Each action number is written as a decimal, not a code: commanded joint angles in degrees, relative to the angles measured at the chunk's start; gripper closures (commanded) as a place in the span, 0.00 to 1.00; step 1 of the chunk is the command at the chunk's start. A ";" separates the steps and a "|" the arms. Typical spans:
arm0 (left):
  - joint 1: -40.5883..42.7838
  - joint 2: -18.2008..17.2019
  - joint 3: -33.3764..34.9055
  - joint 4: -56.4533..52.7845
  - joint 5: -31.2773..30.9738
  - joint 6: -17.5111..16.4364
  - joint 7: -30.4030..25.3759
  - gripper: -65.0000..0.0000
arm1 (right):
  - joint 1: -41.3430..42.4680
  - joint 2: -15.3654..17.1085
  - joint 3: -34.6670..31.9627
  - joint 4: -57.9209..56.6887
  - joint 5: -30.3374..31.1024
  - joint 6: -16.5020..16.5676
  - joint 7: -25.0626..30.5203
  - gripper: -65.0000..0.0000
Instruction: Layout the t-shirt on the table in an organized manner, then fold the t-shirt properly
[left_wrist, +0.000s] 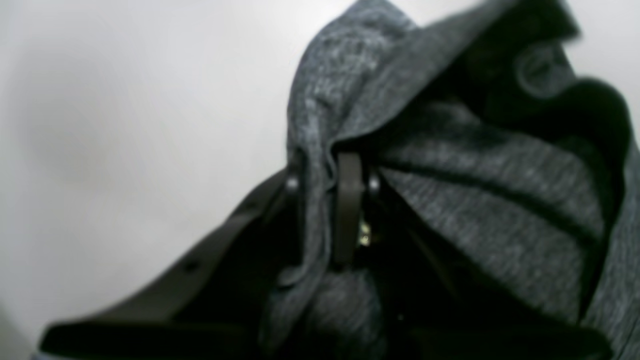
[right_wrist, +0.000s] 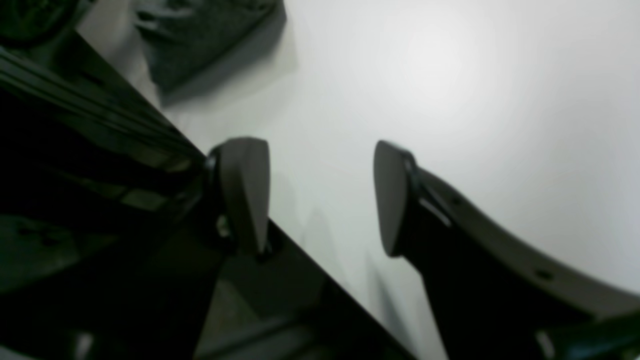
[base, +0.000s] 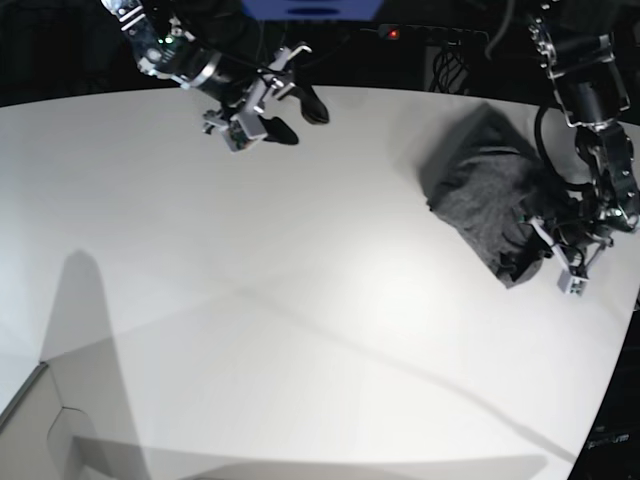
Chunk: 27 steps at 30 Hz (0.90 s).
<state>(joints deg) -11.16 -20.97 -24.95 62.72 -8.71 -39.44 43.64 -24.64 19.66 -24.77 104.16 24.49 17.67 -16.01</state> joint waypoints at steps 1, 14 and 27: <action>-0.31 -0.43 0.64 0.18 0.93 -0.56 2.03 1.00 | -0.10 0.52 0.38 1.03 0.78 0.57 1.55 0.48; -4.45 0.53 25.70 7.39 -8.56 -0.56 0.45 1.00 | -5.29 0.43 17.08 1.38 1.05 0.57 1.64 0.48; -12.53 8.62 39.15 7.22 -8.65 -0.56 0.45 1.00 | -6.35 -2.30 21.92 1.38 1.05 0.57 1.28 0.48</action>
<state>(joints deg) -22.06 -11.92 14.55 69.01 -16.75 -40.10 44.93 -30.87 16.99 -3.25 104.38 24.73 17.69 -16.03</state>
